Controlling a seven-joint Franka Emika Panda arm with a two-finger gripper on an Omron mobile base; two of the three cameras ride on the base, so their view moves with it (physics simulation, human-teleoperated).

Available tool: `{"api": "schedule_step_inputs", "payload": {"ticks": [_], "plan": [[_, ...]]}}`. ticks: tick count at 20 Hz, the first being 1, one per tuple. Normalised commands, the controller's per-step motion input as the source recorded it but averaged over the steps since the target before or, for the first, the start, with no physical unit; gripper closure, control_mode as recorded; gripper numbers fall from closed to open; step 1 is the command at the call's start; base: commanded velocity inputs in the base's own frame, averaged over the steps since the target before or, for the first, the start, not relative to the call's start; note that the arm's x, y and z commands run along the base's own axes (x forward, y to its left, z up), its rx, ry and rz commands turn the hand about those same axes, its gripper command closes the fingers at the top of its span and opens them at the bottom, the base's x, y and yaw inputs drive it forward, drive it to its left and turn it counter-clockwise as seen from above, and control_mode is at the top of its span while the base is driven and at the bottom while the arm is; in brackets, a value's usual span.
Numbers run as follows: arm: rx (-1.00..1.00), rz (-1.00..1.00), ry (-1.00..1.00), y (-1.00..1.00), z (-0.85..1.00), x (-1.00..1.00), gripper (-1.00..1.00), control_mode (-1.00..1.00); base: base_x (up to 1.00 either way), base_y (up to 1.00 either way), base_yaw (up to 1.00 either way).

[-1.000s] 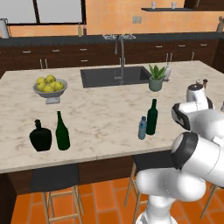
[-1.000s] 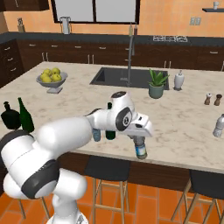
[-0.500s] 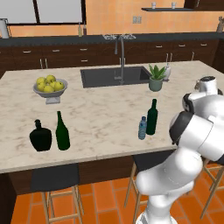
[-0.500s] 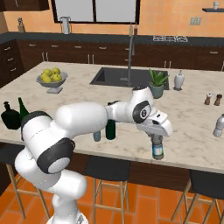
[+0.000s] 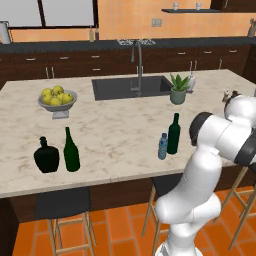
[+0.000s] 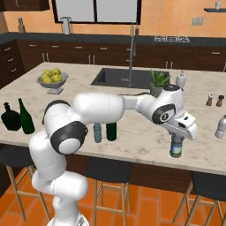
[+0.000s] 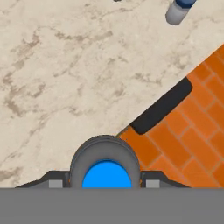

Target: Move the plastic bottles in the middle to the plastics group, and the glass bottles in the middle to the glass group.

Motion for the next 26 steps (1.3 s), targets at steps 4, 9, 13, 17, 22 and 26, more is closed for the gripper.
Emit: {"api": "schedule_step_inputs", "payload": {"ticks": [4,9,13,17,22,26], "plan": [[0.03,0.0,-0.28,-0.61,-0.14,0.22,1.0,-1.0,0.0,0.0,0.0],[-0.01,0.0,-0.06,-0.45,-0.09,0.49,1.0,-1.0,0.0,0.0,0.0],[0.0,0.0,0.0,-0.34,-0.14,0.45,1.0,-1.0,0.0,0.0,0.0],[0.0,0.0,0.0,-0.24,-0.19,0.37,1.0,-1.0,0.0,0.0,0.0],[-0.2,0.0,0.02,0.19,-0.74,-0.02,1.0,-1.0,0.0,0.0,0.0],[-0.13,0.0,0.0,0.21,-0.53,0.23,1.0,-1.0,0.0,0.0,0.0]]}}
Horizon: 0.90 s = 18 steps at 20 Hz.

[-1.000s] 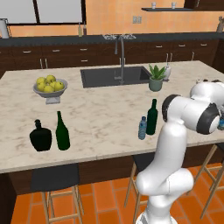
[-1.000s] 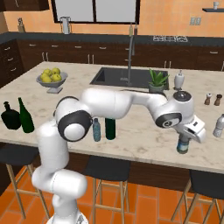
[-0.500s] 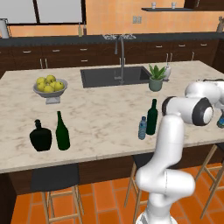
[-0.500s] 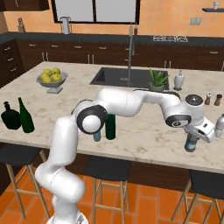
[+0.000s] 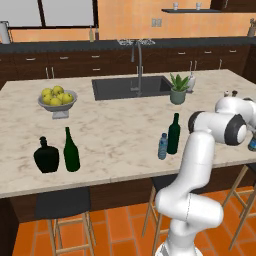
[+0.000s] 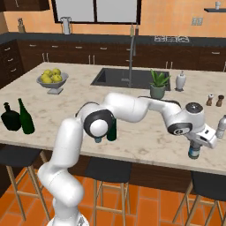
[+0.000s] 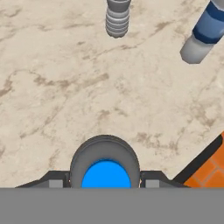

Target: Move the plastic bottles in the middle to the plastics group, and the glass bottles in the middle to the glass group.

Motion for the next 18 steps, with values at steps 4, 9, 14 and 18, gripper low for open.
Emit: {"api": "schedule_step_inputs", "payload": {"ticks": [4,9,14,18], "plan": [[-0.13,0.0,0.0,0.09,-0.56,0.17,1.0,-1.0,0.0,0.0,0.0],[-0.11,0.0,0.0,0.01,-0.53,0.2,1.0,-1.0,0.0,0.0,0.0],[-0.06,0.0,0.0,0.02,-0.44,0.13,-1.0,-1.0,0.0,0.0,0.0],[0.01,-0.01,-0.02,0.12,0.09,0.07,-1.0,-1.0,0.0,0.0,0.0]]}}
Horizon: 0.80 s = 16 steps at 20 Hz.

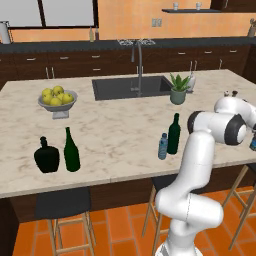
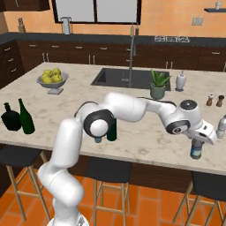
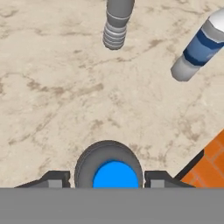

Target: Move the plastic bottles in the middle to the plastics group, and the glass bottles in the middle to the glass group.

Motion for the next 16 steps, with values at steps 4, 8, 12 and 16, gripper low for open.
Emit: {"api": "schedule_step_inputs", "payload": {"ticks": [4,8,12,16], "plan": [[0.0,0.0,-0.03,0.17,0.28,0.05,-1.0,-1.0,0.0,0.0,0.0],[0.0,0.0,-0.05,0.27,0.42,0.0,-1.0,-1.0,0.0,0.0,0.0],[-0.04,0.04,-0.24,0.56,0.39,-0.1,-1.0,-1.0,0.0,0.0,0.0],[-0.09,0.06,-0.04,0.9,0.09,-0.33,-1.0,-1.0,0.0,0.0,0.0]]}}
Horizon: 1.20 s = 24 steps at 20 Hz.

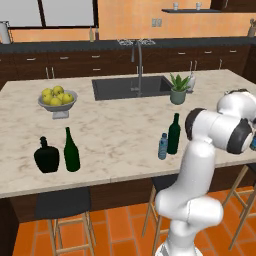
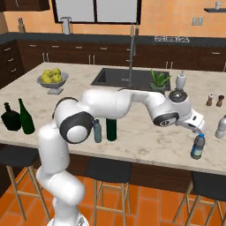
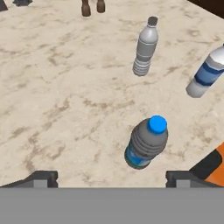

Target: Move the plastic bottles in the middle to the plastics group, and the glass bottles in the middle to the glass group.

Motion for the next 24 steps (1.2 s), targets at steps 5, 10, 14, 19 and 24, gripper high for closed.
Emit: {"api": "schedule_step_inputs", "payload": {"ticks": [5,10,14,19,24], "plan": [[-0.09,0.07,0.0,1.0,0.0,-0.26,-1.0,-1.0,0.0,0.0,0.0],[-0.07,0.1,0.0,1.0,0.01,-0.07,-1.0,-1.0,0.0,0.0,0.0],[0.0,0.03,0.0,1.0,0.09,-0.01,-1.0,-1.0,0.0,0.0,0.0],[0.0,0.0,0.0,1.0,0.13,0.0,-1.0,-1.0,0.0,0.0,0.0],[0.0,-0.02,-0.01,0.89,0.13,-0.13,-1.0,-1.0,0.0,0.0,0.0]]}}
